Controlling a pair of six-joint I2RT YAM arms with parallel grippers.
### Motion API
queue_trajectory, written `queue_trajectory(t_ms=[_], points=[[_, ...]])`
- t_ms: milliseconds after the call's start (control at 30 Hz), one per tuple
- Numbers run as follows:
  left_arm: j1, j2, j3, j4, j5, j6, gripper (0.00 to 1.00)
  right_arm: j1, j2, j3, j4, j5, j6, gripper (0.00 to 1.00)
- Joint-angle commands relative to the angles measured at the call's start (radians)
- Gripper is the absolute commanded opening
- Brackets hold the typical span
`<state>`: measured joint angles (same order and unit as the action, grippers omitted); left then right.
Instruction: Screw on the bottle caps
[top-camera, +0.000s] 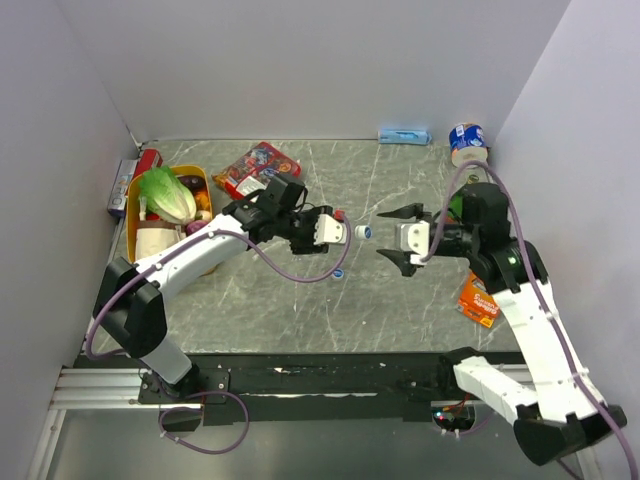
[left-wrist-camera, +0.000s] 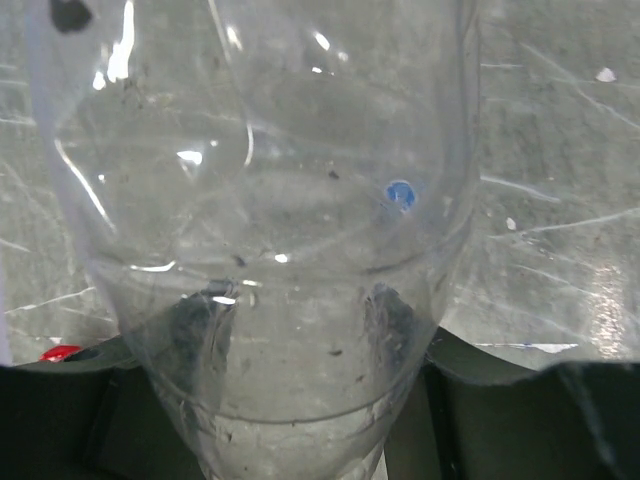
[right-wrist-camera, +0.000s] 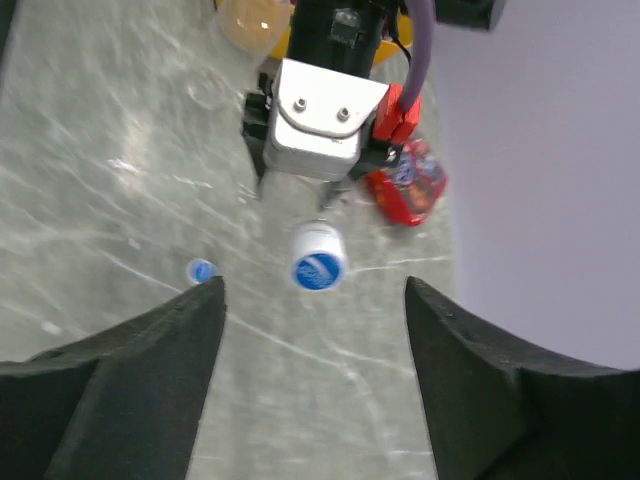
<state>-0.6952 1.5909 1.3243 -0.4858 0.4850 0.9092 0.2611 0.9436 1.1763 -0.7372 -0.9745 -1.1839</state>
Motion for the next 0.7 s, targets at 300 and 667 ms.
queue_trajectory(t_ms=[300, 667], points=[[-0.001, -0.039, 0.007, 0.024, 0.087, 0.019, 0.01, 0.089, 0.187, 0.16, -0.205, 0.045, -0.302, 0.61], [0.0, -0.051, -0.007, 0.055, 0.095, 0.003, 0.01, 0.145, 0.201, 0.154, -0.176, 0.066, -0.283, 0.53]])
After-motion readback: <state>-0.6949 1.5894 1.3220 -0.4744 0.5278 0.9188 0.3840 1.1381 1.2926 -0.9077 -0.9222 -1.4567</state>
